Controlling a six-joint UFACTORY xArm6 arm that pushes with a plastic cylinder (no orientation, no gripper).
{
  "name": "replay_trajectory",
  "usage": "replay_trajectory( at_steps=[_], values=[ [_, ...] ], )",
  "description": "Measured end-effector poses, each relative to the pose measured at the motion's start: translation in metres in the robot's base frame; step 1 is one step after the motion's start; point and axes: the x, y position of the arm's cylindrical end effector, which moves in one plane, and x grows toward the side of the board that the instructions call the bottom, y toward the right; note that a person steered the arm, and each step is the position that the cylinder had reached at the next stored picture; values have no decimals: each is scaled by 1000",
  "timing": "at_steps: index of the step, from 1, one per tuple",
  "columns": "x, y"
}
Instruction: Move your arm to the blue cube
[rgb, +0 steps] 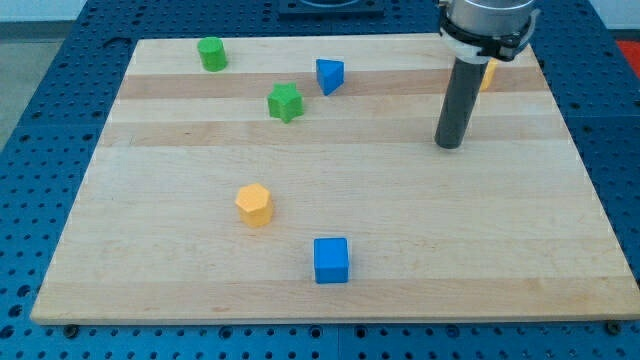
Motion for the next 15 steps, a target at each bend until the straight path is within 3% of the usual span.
replay_trajectory(
  at_steps=[10,15],
  values=[
    [84,-55],
    [100,-93]
  ],
)
